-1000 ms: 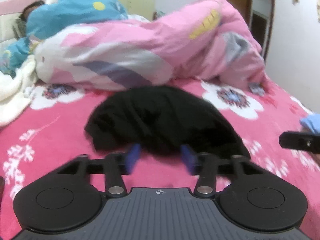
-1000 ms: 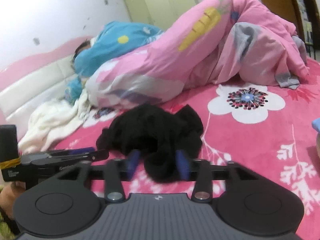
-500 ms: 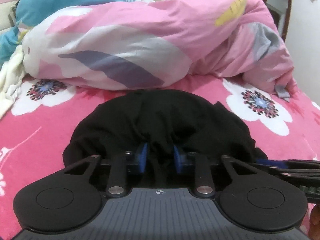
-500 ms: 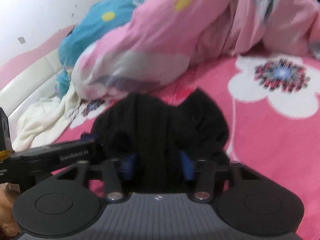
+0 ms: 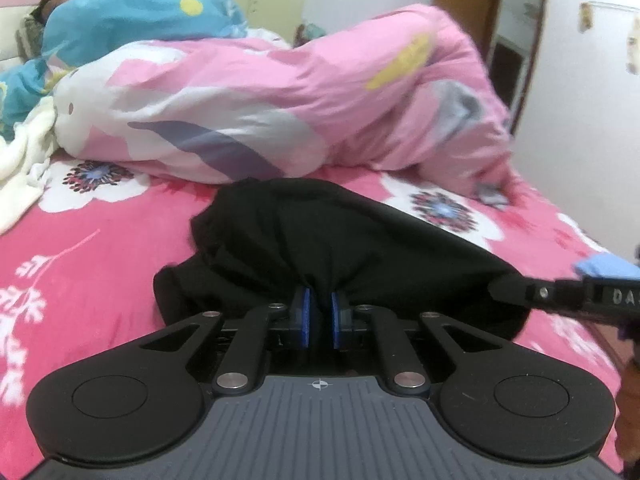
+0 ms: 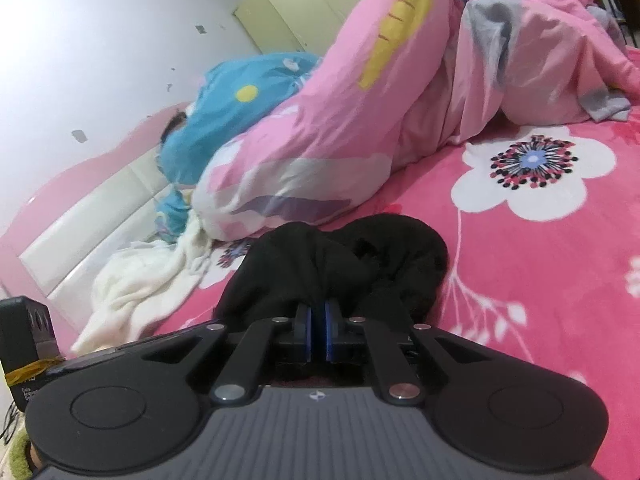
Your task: Fold clothes
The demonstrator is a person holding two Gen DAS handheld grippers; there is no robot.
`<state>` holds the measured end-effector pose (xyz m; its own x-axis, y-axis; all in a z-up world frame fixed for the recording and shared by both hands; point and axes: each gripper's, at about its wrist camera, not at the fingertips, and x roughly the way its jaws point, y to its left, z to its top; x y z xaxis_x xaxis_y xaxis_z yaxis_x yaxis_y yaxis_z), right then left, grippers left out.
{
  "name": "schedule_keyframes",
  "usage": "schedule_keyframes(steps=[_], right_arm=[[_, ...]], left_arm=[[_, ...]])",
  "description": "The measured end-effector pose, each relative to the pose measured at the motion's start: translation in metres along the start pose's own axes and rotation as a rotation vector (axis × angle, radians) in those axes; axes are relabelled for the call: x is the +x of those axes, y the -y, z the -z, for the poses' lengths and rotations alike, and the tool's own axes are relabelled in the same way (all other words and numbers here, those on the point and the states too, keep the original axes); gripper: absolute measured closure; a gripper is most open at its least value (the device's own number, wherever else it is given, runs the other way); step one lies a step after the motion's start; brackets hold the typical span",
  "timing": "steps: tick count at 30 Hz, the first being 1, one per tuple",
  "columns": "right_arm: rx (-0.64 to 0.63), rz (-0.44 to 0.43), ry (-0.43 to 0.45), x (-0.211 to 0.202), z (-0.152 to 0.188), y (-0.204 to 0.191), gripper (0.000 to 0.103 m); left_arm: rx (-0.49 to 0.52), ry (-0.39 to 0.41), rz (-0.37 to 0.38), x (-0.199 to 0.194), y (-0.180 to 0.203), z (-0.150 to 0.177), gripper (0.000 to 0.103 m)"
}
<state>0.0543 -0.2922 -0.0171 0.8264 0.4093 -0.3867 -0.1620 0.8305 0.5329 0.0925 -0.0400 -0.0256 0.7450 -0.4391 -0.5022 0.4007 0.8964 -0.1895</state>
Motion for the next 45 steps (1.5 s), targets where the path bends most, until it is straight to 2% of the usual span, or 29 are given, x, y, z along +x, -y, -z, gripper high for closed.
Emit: schedule_keyframes(steps=[4, 8, 13, 15, 18, 19, 20, 21, 22, 23, 25, 26, 28, 31, 33, 35, 36, 38, 41, 45], right_arm=[[0.000, -0.025, -0.005, -0.035, 0.027, -0.007, 0.096], [-0.028, -0.024, -0.058, -0.060, 0.055, -0.011, 0.096], [-0.069, -0.012, -0.194, -0.077, 0.087, -0.013, 0.096], [-0.122, 0.041, -0.250, -0.080, 0.093, -0.016, 0.093], [-0.196, 0.089, -0.283, -0.089, 0.090, -0.024, 0.089], [-0.206, 0.087, -0.266, -0.093, 0.086, -0.026, 0.087], [-0.209, 0.079, -0.236, -0.097, 0.081, -0.029, 0.080], [-0.211, 0.071, -0.204, -0.100, 0.074, -0.031, 0.076], [-0.211, 0.057, -0.182, -0.096, 0.067, -0.034, 0.066], [-0.211, 0.042, -0.162, -0.091, 0.060, -0.037, 0.060], [-0.211, 0.020, -0.140, -0.068, 0.047, -0.044, 0.056], [-0.211, 0.009, -0.130, -0.056, 0.041, -0.047, 0.045], [-0.186, -0.024, -0.114, -0.029, 0.033, -0.051, 0.041], [-0.135, -0.061, -0.149, 0.020, 0.027, -0.050, 0.041], [-0.127, -0.074, -0.224, 0.049, 0.031, -0.047, 0.048], [-0.146, -0.091, -0.259, 0.057, 0.040, -0.050, 0.082], [-0.156, -0.099, -0.273, 0.060, 0.044, -0.051, 0.084], [-0.218, -0.151, -0.246, 0.046, 0.055, -0.062, 0.087], [-0.270, -0.213, -0.251, 0.025, 0.069, -0.071, 0.087], [-0.343, -0.267, -0.268, -0.006, 0.088, -0.082, 0.087]], left_arm=[[0.026, -0.014, 0.038, -0.029, 0.006, 0.022, 0.095], [0.037, -0.070, 0.078, -0.049, 0.004, 0.043, 0.096], [0.038, -0.175, 0.123, -0.062, -0.003, 0.069, 0.096], [0.035, -0.191, 0.132, -0.067, -0.007, 0.075, 0.095], [0.000, -0.166, 0.140, -0.079, -0.016, 0.075, 0.081], [-0.016, -0.147, 0.143, -0.083, -0.020, 0.073, 0.070], [-0.032, -0.126, 0.140, -0.087, -0.023, 0.071, 0.064], [-0.042, -0.110, 0.134, -0.088, -0.025, 0.069, 0.064], [-0.049, -0.096, 0.126, -0.089, -0.027, 0.068, 0.061], [-0.056, -0.086, 0.116, -0.088, -0.029, 0.067, 0.054], [-0.078, -0.075, 0.084, -0.084, -0.031, 0.064, 0.048], [-0.093, -0.074, 0.066, -0.082, -0.033, 0.063, 0.047], [-0.139, -0.084, 0.038, -0.079, -0.039, 0.063, 0.047], [-0.226, -0.090, 0.007, -0.078, -0.053, 0.065, 0.046], [-0.272, -0.088, -0.003, -0.081, -0.063, 0.066, 0.046], [-0.299, -0.090, -0.009, -0.084, -0.071, 0.068, 0.046], [-0.310, -0.091, -0.012, -0.085, -0.074, 0.068, 0.046], [-0.343, -0.092, -0.007, -0.086, -0.080, 0.070, 0.046], [-0.389, -0.082, 0.018, -0.087, -0.086, 0.070, 0.047], [-0.375, -0.069, 0.038, -0.090, -0.080, 0.067, 0.046]])
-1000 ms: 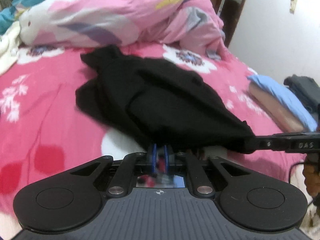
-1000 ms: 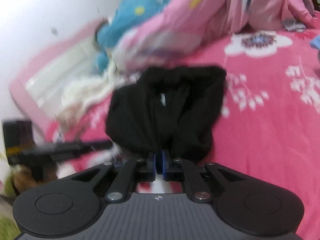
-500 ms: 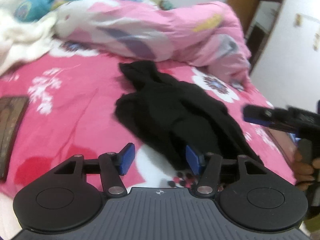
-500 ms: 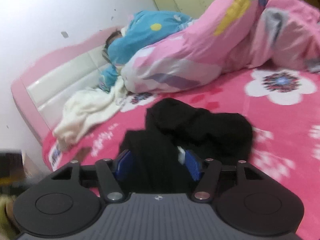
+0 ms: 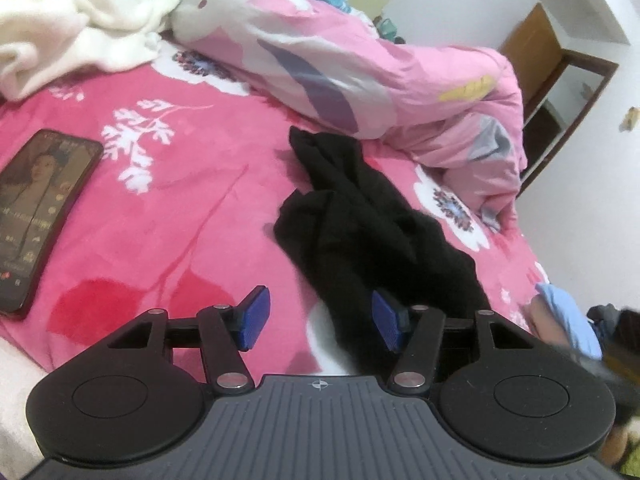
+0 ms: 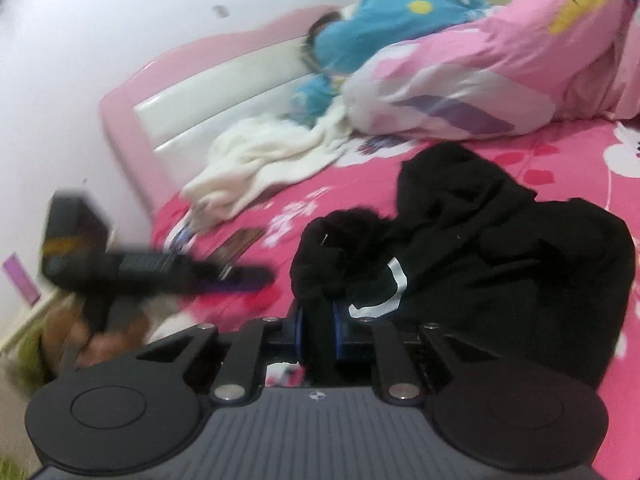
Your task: Fold clothes
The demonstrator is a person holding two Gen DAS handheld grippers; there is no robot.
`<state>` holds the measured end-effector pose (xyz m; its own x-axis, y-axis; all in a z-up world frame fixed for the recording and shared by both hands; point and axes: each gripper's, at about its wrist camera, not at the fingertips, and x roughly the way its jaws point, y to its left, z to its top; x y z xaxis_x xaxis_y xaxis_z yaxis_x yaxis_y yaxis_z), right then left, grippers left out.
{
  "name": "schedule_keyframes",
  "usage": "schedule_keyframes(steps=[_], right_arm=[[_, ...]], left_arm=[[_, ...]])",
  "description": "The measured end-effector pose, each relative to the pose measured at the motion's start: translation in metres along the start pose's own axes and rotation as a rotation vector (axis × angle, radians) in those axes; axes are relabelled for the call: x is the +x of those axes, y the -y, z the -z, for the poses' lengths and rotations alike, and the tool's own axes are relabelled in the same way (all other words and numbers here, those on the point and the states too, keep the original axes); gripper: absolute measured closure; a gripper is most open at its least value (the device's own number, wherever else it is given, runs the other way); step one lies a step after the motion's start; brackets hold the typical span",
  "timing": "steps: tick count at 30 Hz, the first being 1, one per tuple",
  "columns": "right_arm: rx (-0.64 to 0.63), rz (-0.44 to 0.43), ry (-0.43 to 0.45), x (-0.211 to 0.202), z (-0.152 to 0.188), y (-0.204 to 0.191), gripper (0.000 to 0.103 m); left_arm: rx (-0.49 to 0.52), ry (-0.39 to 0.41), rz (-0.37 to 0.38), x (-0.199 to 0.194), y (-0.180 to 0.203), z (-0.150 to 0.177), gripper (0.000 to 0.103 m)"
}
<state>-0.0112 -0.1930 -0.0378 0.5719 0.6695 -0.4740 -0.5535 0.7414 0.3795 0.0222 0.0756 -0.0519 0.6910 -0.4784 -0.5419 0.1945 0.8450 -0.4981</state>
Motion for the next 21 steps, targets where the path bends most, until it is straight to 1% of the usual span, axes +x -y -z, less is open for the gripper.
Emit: schedule_keyframes(steps=[3, 7, 10, 12, 13, 15, 17, 18, 19, 20, 21], right_arm=[[-0.005, -0.004, -0.024, -0.015, 0.016, -0.007, 0.087], [-0.018, 0.002, -0.077, -0.020, 0.034, -0.017, 0.087], [-0.061, -0.014, -0.130, -0.016, 0.046, -0.031, 0.087], [-0.112, -0.013, -0.163, -0.013, 0.053, -0.043, 0.087], [-0.128, -0.010, -0.170, -0.013, 0.056, -0.046, 0.087], [-0.139, -0.004, -0.170, -0.016, 0.054, -0.048, 0.086], [-0.135, 0.019, -0.155, -0.024, 0.048, -0.045, 0.085], [-0.128, 0.032, -0.142, -0.029, 0.044, -0.042, 0.085], [-0.117, 0.043, -0.125, -0.035, 0.039, -0.039, 0.082], [-0.096, 0.054, -0.101, -0.042, 0.035, -0.035, 0.077], [-0.073, 0.065, -0.076, -0.050, 0.030, -0.030, 0.073]], left_arm=[[0.027, -0.012, 0.015, 0.000, 0.008, 0.003, 0.044], [0.046, -0.042, 0.045, 0.003, 0.018, 0.008, 0.036], [0.061, -0.078, 0.069, 0.008, 0.026, 0.011, 0.028], [0.068, -0.097, 0.062, 0.013, 0.030, 0.014, 0.027], [0.071, -0.104, 0.040, 0.016, 0.031, 0.016, 0.028], [0.078, -0.116, -0.009, 0.023, 0.033, 0.019, 0.035], [0.083, -0.132, -0.055, 0.028, 0.032, 0.021, 0.058], [0.080, -0.135, -0.059, 0.028, 0.029, 0.022, 0.061], [0.074, -0.136, -0.059, 0.027, 0.027, 0.023, 0.070], [0.068, -0.137, -0.060, 0.025, 0.024, 0.024, 0.079], [0.066, -0.136, -0.062, 0.023, 0.021, 0.025, 0.082]])
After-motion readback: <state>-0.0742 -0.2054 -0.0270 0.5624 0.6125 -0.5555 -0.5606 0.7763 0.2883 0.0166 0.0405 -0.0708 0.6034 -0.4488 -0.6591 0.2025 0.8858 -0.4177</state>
